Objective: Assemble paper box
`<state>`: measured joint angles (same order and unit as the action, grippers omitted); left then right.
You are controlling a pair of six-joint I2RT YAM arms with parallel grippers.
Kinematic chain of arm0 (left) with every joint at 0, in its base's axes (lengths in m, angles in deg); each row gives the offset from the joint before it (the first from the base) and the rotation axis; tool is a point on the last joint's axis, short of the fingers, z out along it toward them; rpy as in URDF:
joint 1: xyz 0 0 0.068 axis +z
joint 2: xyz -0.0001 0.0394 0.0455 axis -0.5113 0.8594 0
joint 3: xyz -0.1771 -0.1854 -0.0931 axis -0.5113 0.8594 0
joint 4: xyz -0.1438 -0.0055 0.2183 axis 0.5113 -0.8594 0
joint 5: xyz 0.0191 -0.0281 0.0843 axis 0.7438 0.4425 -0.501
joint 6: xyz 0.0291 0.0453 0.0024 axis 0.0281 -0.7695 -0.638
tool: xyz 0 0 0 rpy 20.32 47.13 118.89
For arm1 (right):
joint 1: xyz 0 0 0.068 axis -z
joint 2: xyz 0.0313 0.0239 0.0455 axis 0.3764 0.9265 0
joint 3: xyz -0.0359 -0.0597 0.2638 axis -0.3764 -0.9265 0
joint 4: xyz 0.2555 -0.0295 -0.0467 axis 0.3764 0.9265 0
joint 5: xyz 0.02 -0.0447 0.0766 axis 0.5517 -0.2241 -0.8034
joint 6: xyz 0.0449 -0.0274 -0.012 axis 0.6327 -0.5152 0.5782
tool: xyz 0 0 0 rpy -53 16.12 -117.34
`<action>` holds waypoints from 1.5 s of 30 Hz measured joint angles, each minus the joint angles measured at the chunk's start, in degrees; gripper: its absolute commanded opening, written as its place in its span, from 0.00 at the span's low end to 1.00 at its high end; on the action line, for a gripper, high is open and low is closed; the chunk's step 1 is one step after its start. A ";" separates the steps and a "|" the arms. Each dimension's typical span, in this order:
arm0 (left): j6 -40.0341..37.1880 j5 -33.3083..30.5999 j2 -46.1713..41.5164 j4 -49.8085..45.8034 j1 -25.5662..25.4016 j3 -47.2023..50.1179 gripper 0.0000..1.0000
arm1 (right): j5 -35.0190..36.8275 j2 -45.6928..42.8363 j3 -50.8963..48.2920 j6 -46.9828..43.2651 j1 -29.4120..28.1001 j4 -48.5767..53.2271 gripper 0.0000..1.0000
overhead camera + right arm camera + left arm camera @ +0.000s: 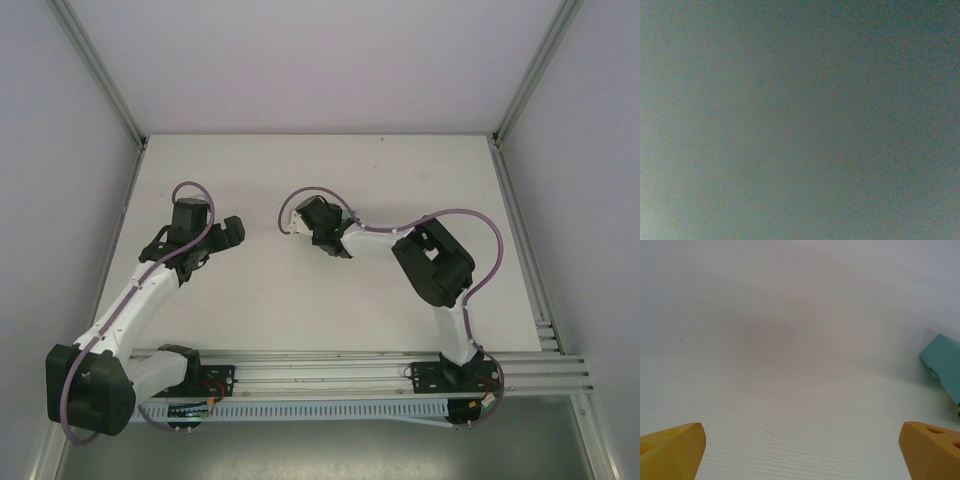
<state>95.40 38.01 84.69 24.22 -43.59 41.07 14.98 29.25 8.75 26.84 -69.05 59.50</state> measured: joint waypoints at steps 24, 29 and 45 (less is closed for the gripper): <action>-9.16 -7.32 3.54 18.53 3.34 5.09 0.99 | -19.32 -36.22 -17.35 29.00 12.13 6.32 0.99; -16.06 -12.81 3.52 37.44 7.17 18.64 0.99 | -15.91 -48.65 -35.78 38.53 25.07 -4.35 0.99; -28.57 -1.40 23.52 78.64 12.61 27.78 0.99 | -25.57 -27.61 -52.00 52.13 47.43 -44.52 0.99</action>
<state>66.83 36.61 108.21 102.86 -30.98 68.85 -10.59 1.65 -43.25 78.97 -21.62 14.98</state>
